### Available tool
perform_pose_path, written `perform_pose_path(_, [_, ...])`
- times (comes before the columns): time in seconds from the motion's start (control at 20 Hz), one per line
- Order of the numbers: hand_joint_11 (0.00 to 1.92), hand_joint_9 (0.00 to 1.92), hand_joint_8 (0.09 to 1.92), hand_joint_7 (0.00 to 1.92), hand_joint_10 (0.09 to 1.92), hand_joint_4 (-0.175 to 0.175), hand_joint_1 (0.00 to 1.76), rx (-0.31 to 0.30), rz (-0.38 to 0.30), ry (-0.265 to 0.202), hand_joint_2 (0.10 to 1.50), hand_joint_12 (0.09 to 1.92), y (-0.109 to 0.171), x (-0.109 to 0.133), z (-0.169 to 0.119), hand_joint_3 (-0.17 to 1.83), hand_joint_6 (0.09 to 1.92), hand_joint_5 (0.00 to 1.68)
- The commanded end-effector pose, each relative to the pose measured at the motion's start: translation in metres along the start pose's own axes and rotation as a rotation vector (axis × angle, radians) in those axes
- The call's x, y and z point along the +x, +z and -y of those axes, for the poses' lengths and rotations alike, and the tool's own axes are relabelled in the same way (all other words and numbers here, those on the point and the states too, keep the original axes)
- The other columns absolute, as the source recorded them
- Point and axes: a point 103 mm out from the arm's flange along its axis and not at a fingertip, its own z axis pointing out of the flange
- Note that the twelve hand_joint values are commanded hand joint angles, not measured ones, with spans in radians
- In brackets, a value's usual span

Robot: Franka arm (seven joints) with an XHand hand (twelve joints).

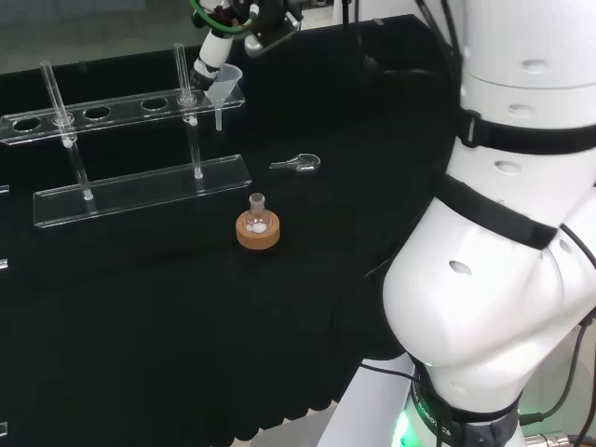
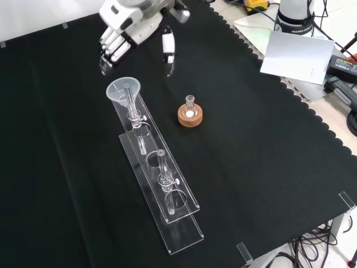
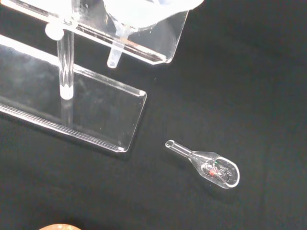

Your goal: Put the funnel back on the funnel stand.

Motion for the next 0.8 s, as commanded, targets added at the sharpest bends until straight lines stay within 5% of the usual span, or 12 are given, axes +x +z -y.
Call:
perform_pose_path(0.05, [0.29,0.25,0.64,0.05,0.77,-0.031,0.60,-0.121,-0.035,0.022,0.69,1.51,-0.015,-0.011,0.053,0.17,0.09,0.17])
perform_pose_path(0.8, [0.34,0.34,0.65,0.09,0.72,-0.035,0.64,-0.146,-0.114,0.111,0.71,1.48,0.008,-0.040,0.141,0.20,0.09,0.21])
